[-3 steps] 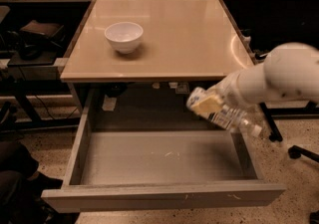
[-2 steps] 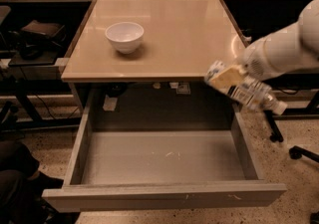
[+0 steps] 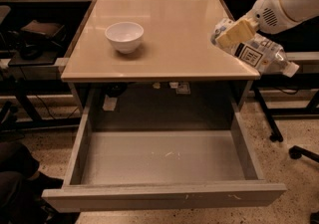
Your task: Pick blue plastic bottle from top drawer and place on counter
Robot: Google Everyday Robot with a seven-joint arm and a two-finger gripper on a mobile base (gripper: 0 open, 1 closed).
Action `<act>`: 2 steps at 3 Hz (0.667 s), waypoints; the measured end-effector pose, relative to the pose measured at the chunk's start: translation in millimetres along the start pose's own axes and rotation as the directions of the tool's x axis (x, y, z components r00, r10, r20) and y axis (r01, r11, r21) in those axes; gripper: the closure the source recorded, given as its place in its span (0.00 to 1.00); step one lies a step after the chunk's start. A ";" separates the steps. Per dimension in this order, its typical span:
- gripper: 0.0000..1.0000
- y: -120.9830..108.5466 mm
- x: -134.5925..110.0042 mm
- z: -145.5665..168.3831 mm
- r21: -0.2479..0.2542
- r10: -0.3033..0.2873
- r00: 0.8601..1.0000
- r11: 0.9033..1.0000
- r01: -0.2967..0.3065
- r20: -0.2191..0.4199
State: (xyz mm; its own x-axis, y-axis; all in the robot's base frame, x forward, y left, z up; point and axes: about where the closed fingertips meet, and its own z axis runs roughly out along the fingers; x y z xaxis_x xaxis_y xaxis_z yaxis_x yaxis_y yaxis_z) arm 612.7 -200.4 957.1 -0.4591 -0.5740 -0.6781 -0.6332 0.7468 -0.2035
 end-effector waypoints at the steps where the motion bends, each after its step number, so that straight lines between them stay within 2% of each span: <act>1: 1.00 0.4 0.8 1.0 -0.001 0.001 1.000 1.000 -0.001 -0.001; 2: 1.00 -7.8 -34.8 30.8 -0.019 -0.045 0.998 0.999 0.046 0.041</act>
Offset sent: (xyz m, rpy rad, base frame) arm 0.1197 0.0695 0.0126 0.0193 -0.1064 0.1543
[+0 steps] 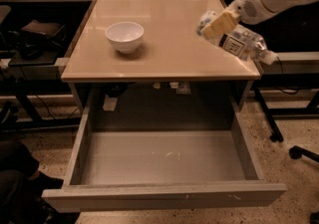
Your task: Pick blue plastic bottle from top drawer and place on counter
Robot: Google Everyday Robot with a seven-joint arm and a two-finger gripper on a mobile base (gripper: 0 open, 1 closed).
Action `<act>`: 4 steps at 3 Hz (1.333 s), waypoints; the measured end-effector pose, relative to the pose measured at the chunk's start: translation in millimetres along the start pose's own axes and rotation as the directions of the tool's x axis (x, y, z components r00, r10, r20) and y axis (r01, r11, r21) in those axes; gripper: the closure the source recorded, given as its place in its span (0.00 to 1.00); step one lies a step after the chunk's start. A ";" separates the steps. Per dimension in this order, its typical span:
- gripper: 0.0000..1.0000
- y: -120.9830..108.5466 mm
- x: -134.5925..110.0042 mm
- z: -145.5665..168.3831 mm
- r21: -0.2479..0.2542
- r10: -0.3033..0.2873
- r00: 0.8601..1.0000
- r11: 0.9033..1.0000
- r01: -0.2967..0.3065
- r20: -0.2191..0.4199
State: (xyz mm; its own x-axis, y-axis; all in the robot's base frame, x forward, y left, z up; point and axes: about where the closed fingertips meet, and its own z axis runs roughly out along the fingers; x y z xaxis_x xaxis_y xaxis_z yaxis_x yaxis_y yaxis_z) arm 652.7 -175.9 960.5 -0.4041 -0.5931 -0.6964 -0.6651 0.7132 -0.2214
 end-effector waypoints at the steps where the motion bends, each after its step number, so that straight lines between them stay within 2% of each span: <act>1: 1.00 -7.6 -38.2 62.0 -0.071 -0.072 0.997 0.995 0.073 0.009; 2: 1.00 -12.5 -71.1 105.2 -0.124 -0.119 0.993 0.985 0.121 0.025; 3: 1.00 -13.1 -91.5 129.9 -0.163 -0.137 0.989 0.976 0.144 0.054; 4: 1.00 -5.4 -90.1 152.8 -0.215 -0.137 0.988 0.965 0.149 0.068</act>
Offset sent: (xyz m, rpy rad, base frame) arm 0.1706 0.0969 0.0340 0.0071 -0.0762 0.2373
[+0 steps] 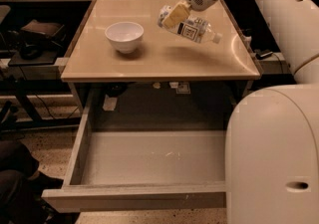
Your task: Pick blue plastic bottle from top drawer and place on counter
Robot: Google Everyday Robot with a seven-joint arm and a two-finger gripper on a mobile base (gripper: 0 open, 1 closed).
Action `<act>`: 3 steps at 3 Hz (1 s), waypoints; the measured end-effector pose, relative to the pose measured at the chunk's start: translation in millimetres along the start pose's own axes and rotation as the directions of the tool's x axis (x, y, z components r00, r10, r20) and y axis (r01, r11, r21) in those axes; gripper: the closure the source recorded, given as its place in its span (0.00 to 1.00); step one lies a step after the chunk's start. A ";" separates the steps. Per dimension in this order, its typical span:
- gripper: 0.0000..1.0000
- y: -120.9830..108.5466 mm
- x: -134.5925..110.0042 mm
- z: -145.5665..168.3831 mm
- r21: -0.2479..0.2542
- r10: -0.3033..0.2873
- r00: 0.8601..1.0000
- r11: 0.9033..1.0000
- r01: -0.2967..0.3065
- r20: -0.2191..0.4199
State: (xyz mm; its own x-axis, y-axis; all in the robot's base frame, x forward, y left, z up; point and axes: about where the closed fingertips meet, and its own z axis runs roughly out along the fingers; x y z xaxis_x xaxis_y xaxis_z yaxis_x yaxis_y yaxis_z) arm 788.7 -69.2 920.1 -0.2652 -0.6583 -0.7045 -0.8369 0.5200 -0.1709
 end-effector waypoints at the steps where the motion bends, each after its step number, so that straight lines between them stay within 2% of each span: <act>1: 1.00 -2.2 28.8 18.7 -0.033 0.056 0.998 0.998 -0.057 -0.019; 2: 1.00 -9.9 61.4 26.4 -0.039 0.136 0.990 0.990 -0.137 -0.031; 3: 1.00 -22.8 85.1 24.0 -0.009 0.219 0.976 0.976 -0.219 -0.007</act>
Offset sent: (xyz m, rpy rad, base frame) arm 0.0049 -0.0639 -0.0854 0.0918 0.1710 -0.1438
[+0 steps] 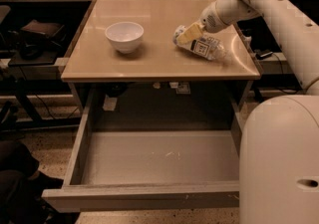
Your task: Pick blue plastic bottle from top drawer and place on counter
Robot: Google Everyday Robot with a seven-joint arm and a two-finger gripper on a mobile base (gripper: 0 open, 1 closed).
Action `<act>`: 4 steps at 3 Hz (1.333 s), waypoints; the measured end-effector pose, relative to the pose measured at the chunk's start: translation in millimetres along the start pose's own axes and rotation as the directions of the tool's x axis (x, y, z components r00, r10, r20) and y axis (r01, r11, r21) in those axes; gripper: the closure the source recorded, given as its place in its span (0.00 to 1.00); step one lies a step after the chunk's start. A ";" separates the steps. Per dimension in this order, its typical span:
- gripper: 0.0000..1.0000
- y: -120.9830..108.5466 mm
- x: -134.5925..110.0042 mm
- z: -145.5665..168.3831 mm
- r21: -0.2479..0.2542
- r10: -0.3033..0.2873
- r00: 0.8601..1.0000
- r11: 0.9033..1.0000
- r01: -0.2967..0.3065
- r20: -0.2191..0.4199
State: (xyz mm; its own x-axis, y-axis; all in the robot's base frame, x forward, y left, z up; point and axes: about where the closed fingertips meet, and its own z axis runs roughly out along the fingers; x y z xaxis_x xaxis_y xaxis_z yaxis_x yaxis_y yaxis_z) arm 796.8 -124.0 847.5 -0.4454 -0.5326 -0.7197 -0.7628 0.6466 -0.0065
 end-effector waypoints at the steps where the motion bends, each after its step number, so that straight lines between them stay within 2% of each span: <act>1: 0.81 -1.2 0.3 0.2 0.003 0.002 1.000 1.000 -0.002 0.002; 4: 0.11 -1.1 0.3 0.5 0.003 0.002 1.000 1.000 -0.002 0.002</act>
Offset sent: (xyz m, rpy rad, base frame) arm 0.0009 -0.0008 -0.0003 0.0014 -0.0022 -0.0037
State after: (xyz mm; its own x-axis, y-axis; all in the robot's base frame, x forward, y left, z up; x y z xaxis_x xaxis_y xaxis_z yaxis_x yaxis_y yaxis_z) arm 797.7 -124.6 846.9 -0.4460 -0.5300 -0.7212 -0.7605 0.6493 -0.0069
